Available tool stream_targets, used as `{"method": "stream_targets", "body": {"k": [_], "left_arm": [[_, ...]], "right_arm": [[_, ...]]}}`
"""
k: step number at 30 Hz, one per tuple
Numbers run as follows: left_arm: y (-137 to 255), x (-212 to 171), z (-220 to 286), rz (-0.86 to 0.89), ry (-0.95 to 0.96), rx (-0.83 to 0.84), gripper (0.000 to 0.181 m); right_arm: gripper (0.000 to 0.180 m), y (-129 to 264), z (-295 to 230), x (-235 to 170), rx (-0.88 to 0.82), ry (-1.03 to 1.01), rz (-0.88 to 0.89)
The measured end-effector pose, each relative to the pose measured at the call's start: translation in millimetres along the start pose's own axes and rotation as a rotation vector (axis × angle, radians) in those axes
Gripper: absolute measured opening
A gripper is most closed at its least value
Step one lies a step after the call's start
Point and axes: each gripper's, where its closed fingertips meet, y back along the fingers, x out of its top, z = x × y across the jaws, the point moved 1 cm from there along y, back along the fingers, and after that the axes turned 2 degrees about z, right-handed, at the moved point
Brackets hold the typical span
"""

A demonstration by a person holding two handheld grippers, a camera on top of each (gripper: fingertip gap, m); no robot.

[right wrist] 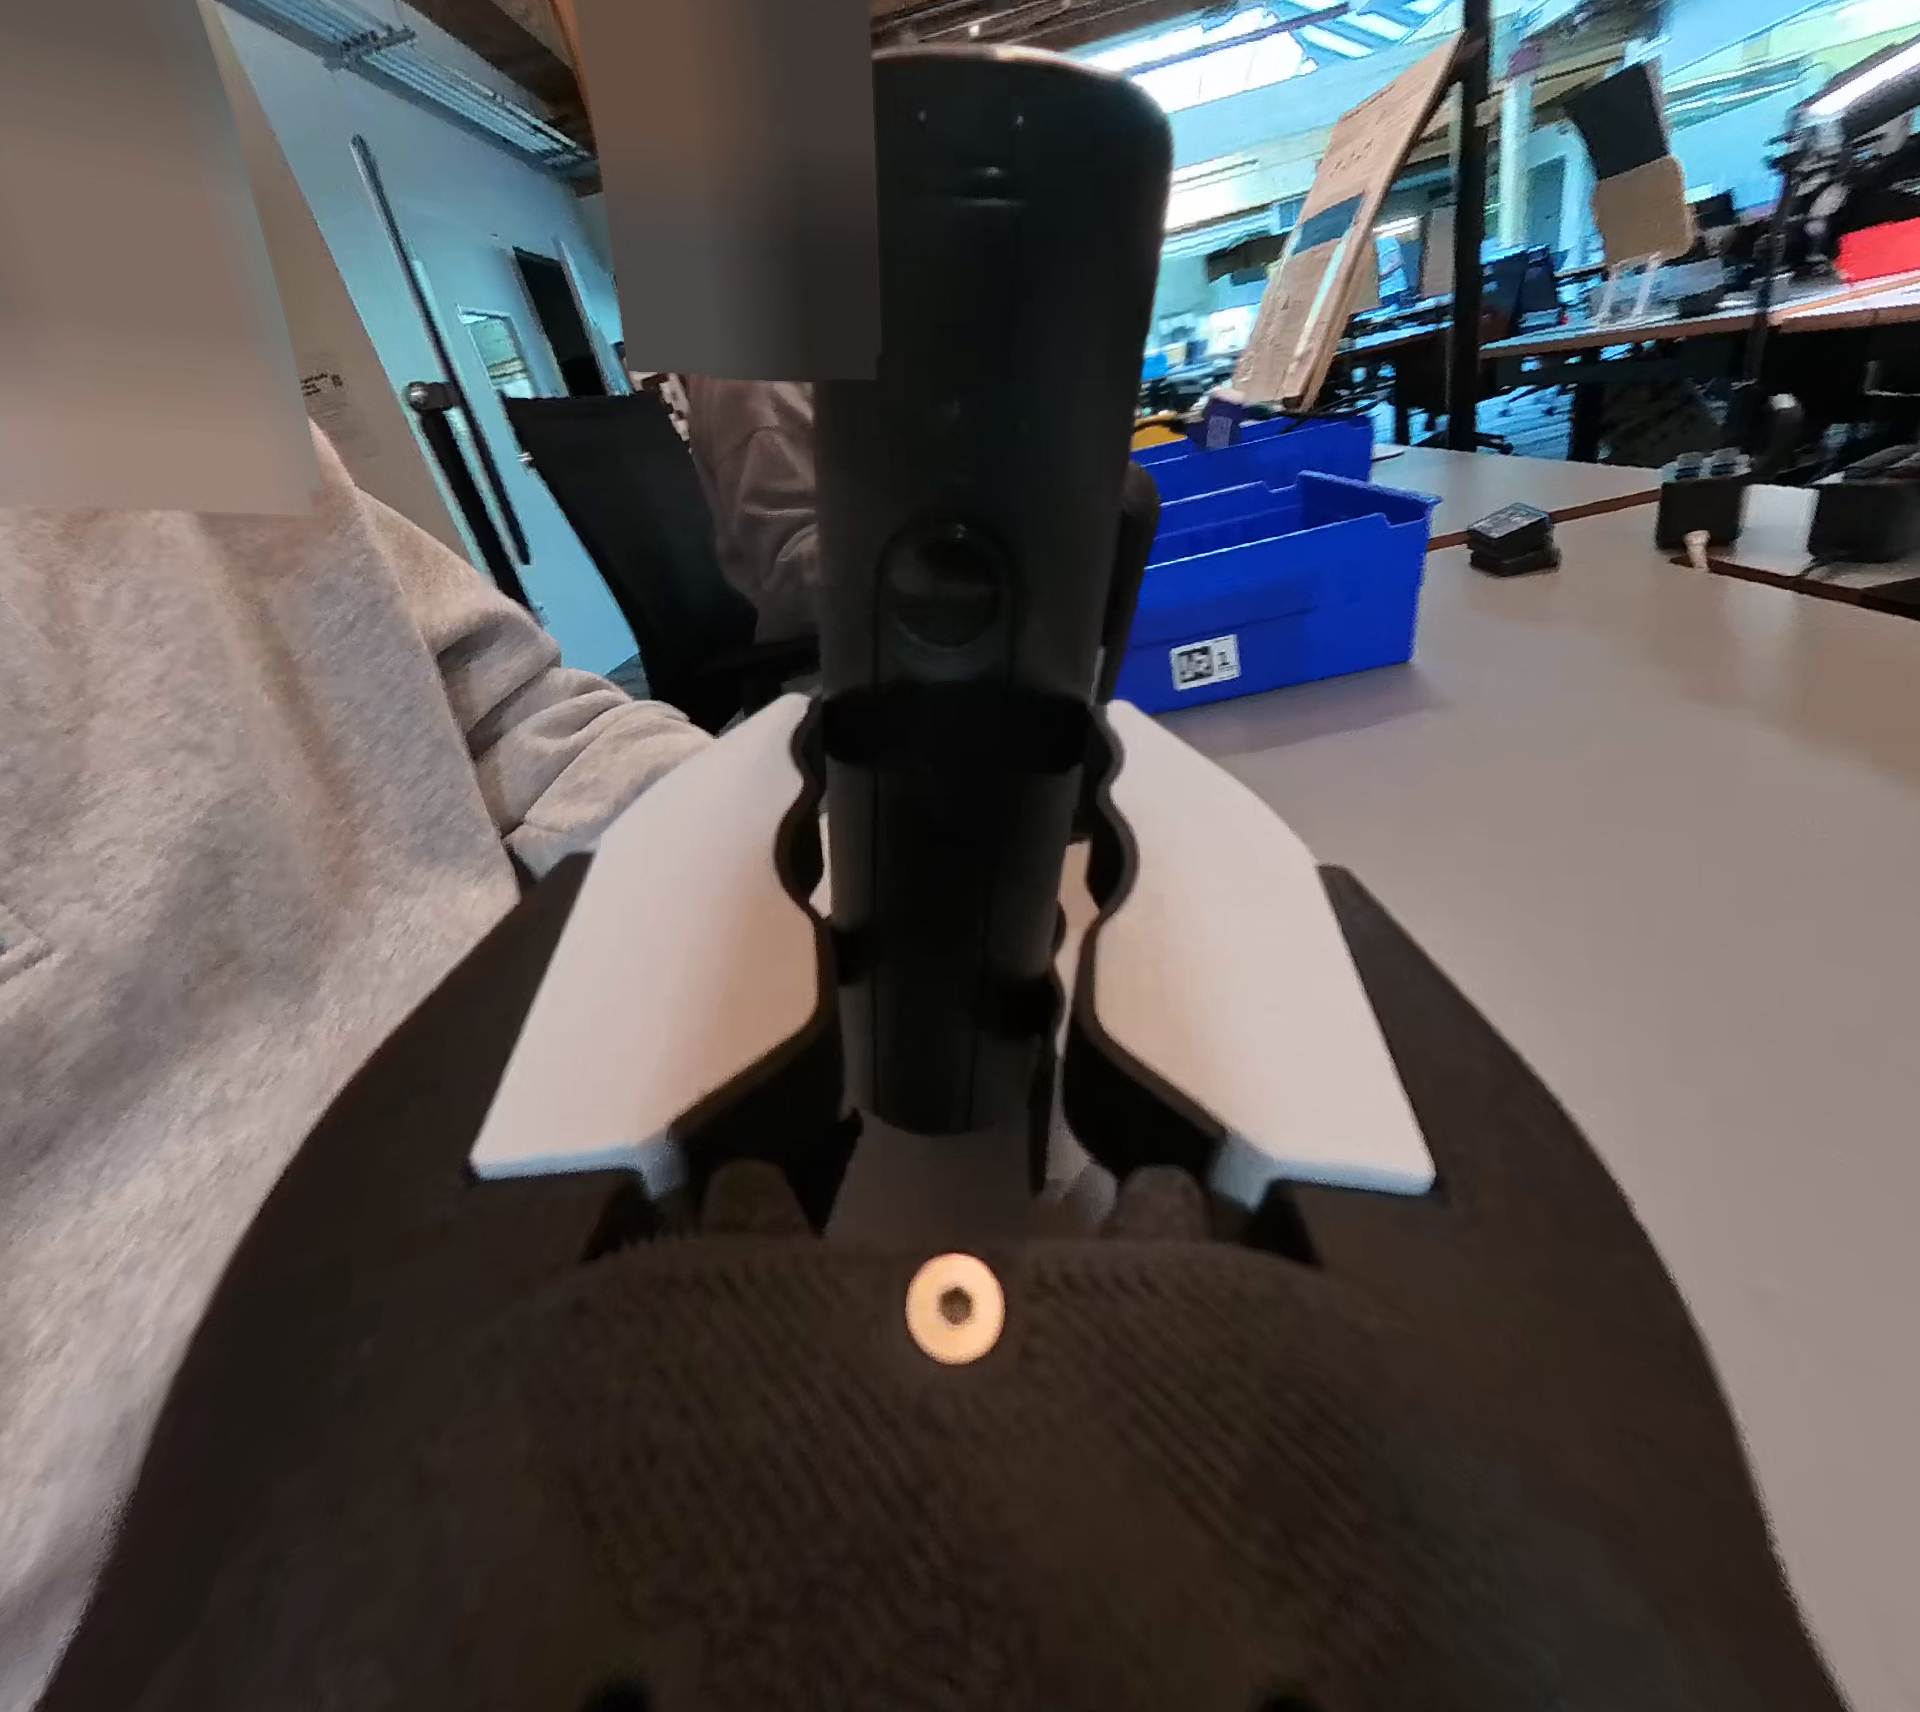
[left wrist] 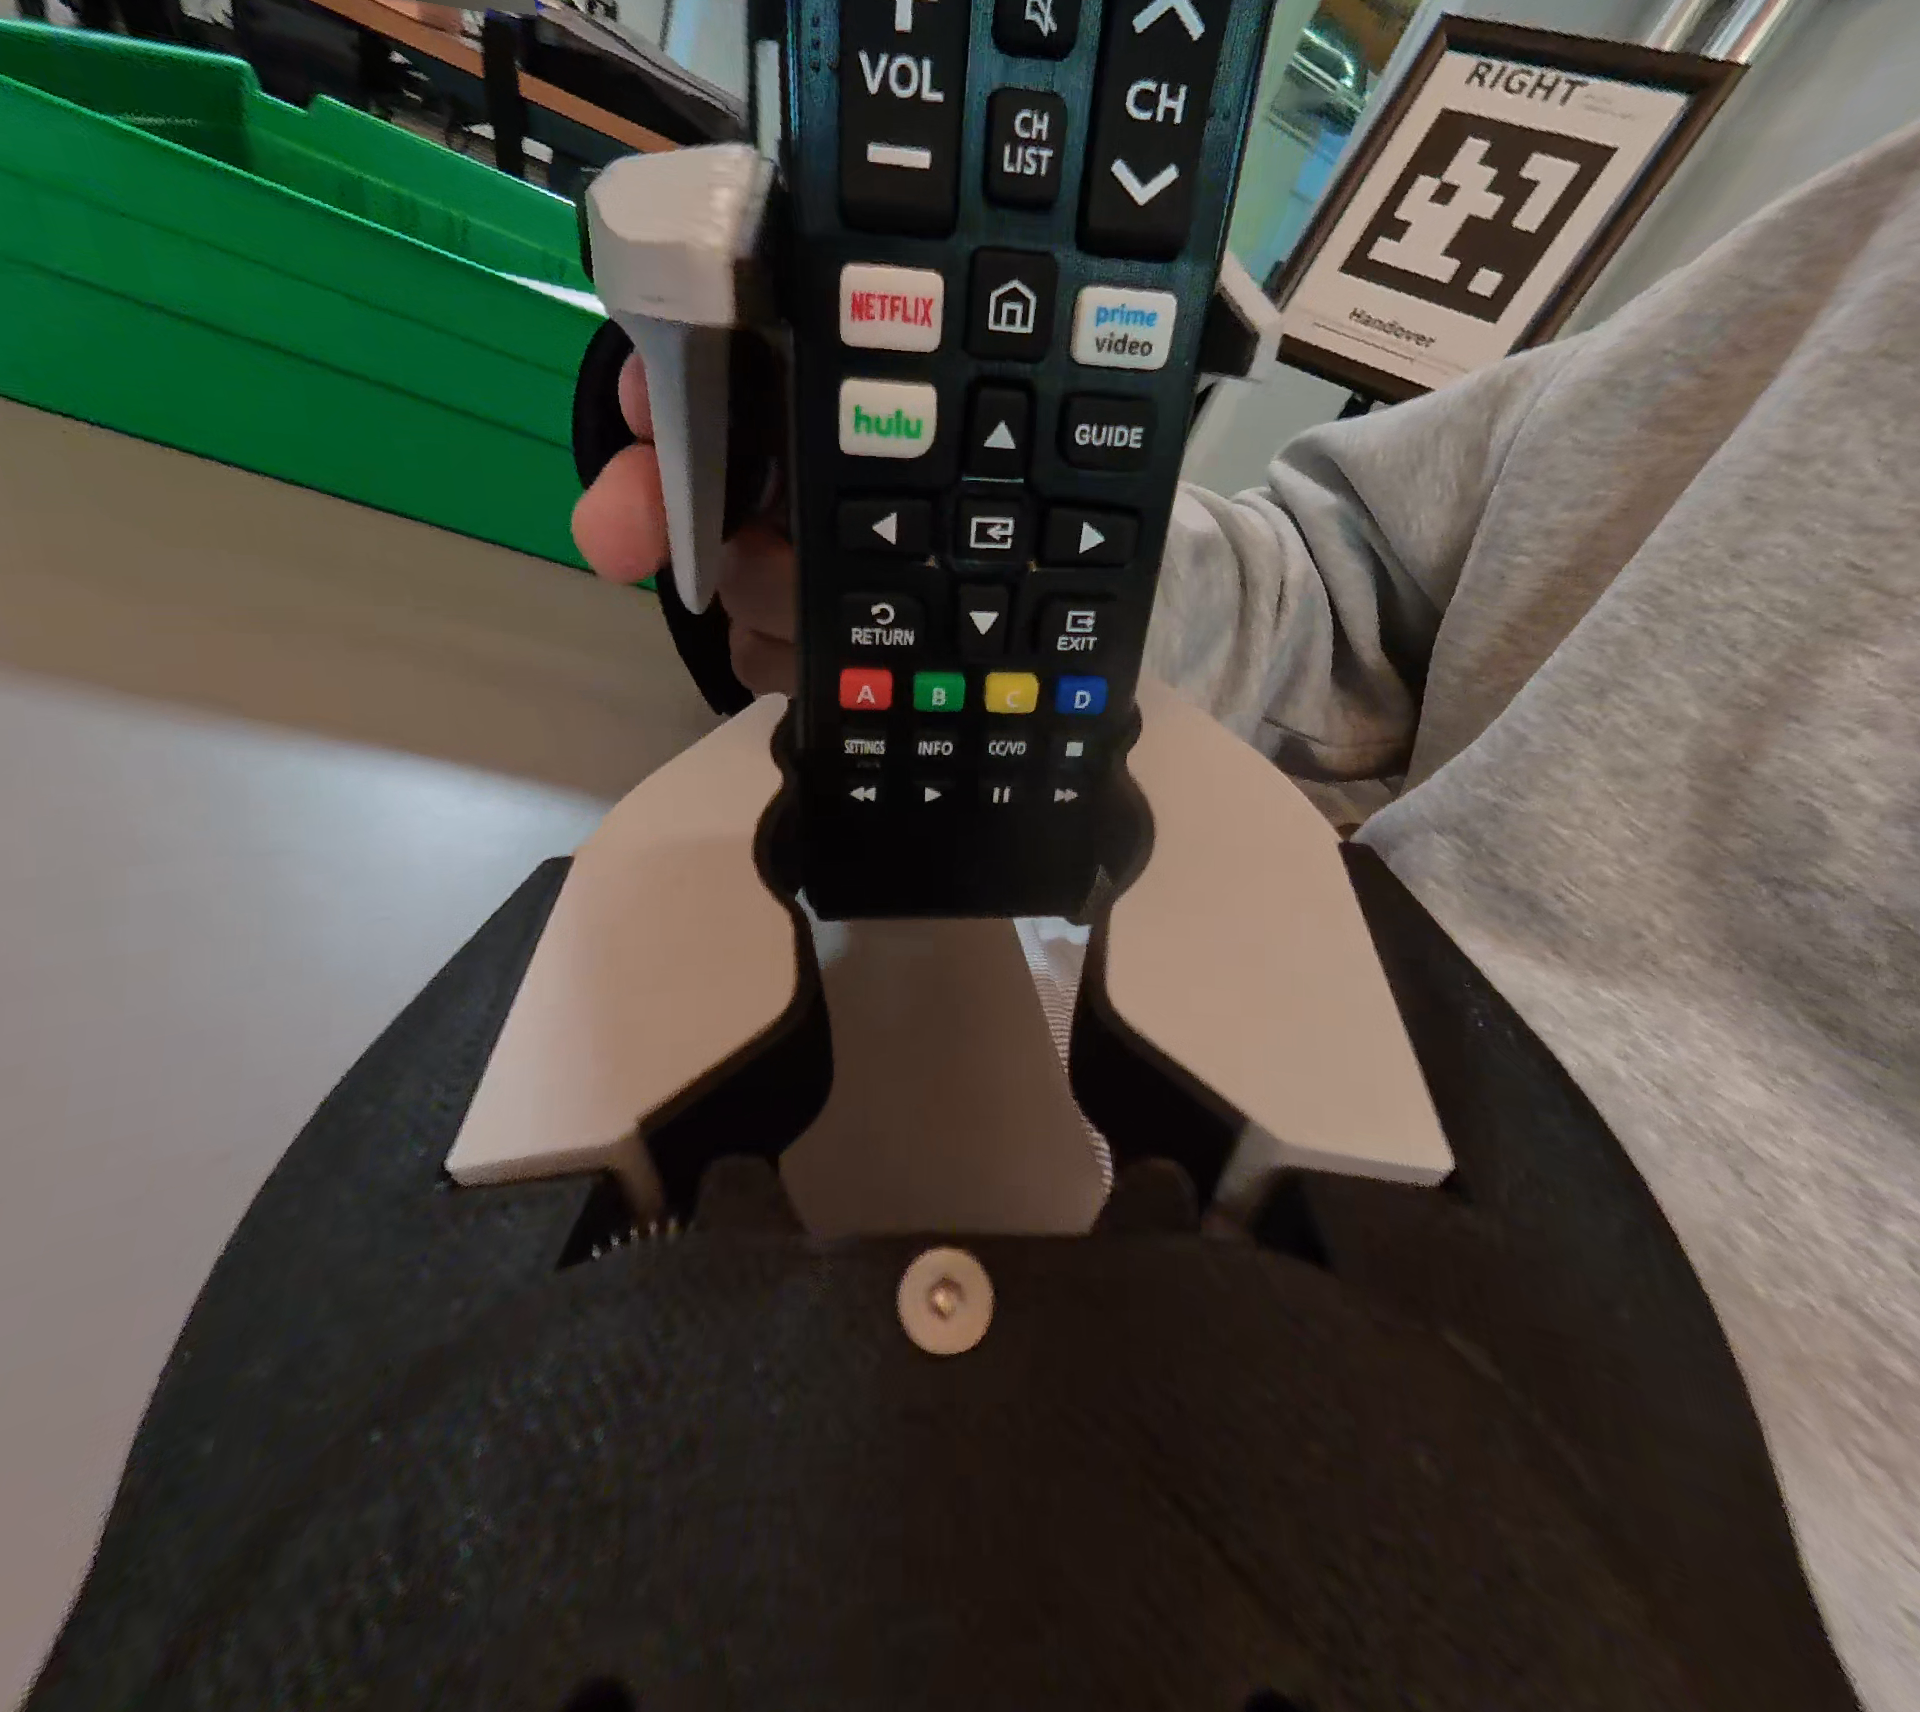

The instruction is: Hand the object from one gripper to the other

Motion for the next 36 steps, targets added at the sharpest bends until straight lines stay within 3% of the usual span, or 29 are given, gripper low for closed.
{"method": "stream_targets", "body": {"k": [3, 10, 17, 23, 27, 30, 36], "left_arm": [[2, 2, -4, 0.011, -0.014, 0.032, 0.056], [8, 9, -19, 0.057, -0.069, 0.16, 0.056], [35, 21, -59, 0.124, -0.112, 0.543, 0.055], [51, 24, -73, 0.091, -0.227, 0.825, 0.055], [40, 22, -69, 0.052, -0.293, 0.863, 0.055], [29, 19, -63, 0.04, -0.323, 0.844, 0.055], [28, 19, -59, 0.048, -0.356, 0.805, 0.054]], "right_arm": [[0.061, 1, 9, 3, -0.076, 0.04, 0.021], [0.069, 6, 20, 11, -0.175, 0.058, 0.063], [0.056, 15, 40, 20, -0.49, 0.034, 0.179], [0.054, 4, 39, 8, -0.597, 0.081, 0.098], [0.05, 2, 38, 7, -0.601, 0.009, 0.147], [0.029, 9, 41, 9, -0.619, -0.033, 0.183], [0.027, 11, 41, 9, -0.565, -0.035, 0.133]]}}
